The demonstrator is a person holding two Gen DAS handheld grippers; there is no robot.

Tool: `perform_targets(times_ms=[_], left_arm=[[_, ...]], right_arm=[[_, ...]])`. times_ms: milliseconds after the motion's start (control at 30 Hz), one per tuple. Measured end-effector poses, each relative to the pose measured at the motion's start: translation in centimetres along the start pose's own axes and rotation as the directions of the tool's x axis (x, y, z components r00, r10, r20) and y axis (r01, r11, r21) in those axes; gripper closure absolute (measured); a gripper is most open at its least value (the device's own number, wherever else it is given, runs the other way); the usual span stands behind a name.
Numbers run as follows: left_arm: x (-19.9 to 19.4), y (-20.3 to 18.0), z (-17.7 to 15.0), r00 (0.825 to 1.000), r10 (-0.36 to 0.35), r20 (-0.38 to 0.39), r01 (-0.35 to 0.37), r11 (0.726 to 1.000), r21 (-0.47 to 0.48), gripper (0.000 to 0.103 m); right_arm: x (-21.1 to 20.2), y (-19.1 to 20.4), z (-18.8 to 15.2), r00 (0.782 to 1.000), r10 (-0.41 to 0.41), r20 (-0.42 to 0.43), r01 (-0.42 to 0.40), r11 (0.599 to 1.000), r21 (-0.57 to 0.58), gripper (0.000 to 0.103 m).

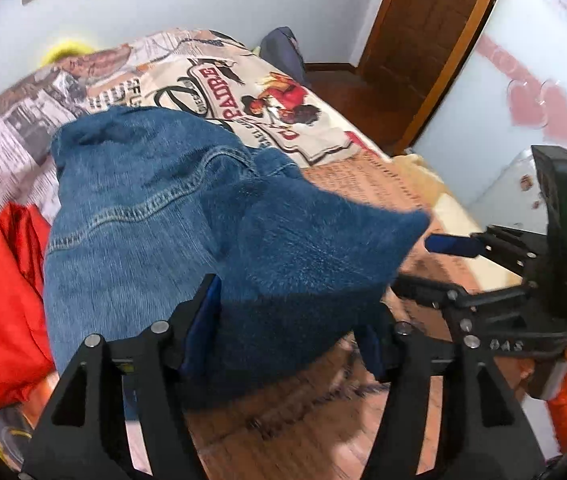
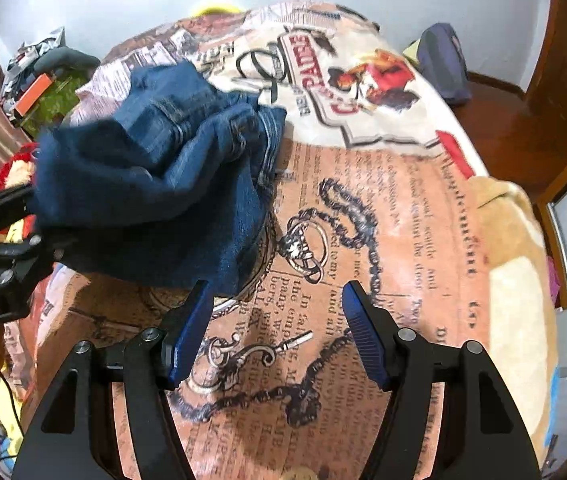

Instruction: Fold large clothes

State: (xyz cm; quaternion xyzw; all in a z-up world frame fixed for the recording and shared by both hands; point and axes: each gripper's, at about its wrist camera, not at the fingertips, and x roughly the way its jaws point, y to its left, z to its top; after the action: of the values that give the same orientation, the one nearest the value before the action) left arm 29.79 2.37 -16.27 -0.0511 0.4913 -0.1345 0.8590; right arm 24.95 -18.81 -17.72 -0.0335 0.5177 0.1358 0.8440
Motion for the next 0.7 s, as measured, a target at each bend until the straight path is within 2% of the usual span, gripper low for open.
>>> perform_targets(times_ms=[133, 233, 300, 367, 500, 600, 700], left_arm=[[-2.9, 0.5, -0.5, 0.998, -0.062, 0.022, 0.062, 0.998, -0.023, 0.042], [-5.8, 1.2, -0.8, 0.995, -0.031, 0.092, 0.033, 0.999, -0.024, 0.042], [-7.3, 2.1, -0.9, 0.991, 0.011, 0.131, -0.008, 1.0, -0.027, 0.04], [-8.3, 3.3, -1.0, 0.983, 0.092, 0.157, -0.087, 0.995, -0.038, 0.038], [-8.2, 5.8, -1.6, 0.959, 0.243, 0.148, -0.236, 0.969, -0.068, 0.037], [-6.8, 7.2, -2.4, 0.954, 0.282, 0.101, -0.274, 0.958, -0.08, 0.037], [-4.8, 8.2, -3.4, 0.953, 0.298, 0.057, -0.294, 0.953, -0.071, 0.037]], right_arm=[[-2.5, 0.5, 0.5, 0.998, 0.0, 0.056, 0.0, 1.0, 0.001, 0.04], [-4.7, 1.5, 1.2, 0.994, 0.017, 0.108, -0.016, 1.0, -0.007, 0.04], [-5.7, 2.4, 1.8, 0.989, 0.036, 0.141, -0.033, 0.999, -0.027, 0.04], [-5.8, 3.3, 2.6, 0.986, 0.056, 0.158, -0.05, 0.998, -0.045, 0.04], [-5.1, 5.8, 4.2, 0.978, 0.119, 0.174, -0.106, 0.991, -0.078, 0.04], [-3.2, 7.1, 4.9, 0.973, 0.161, 0.163, -0.148, 0.985, -0.091, 0.04], [0.0, 7.5, 5.6, 0.981, 0.172, 0.09, -0.166, 0.983, -0.077, 0.04]])
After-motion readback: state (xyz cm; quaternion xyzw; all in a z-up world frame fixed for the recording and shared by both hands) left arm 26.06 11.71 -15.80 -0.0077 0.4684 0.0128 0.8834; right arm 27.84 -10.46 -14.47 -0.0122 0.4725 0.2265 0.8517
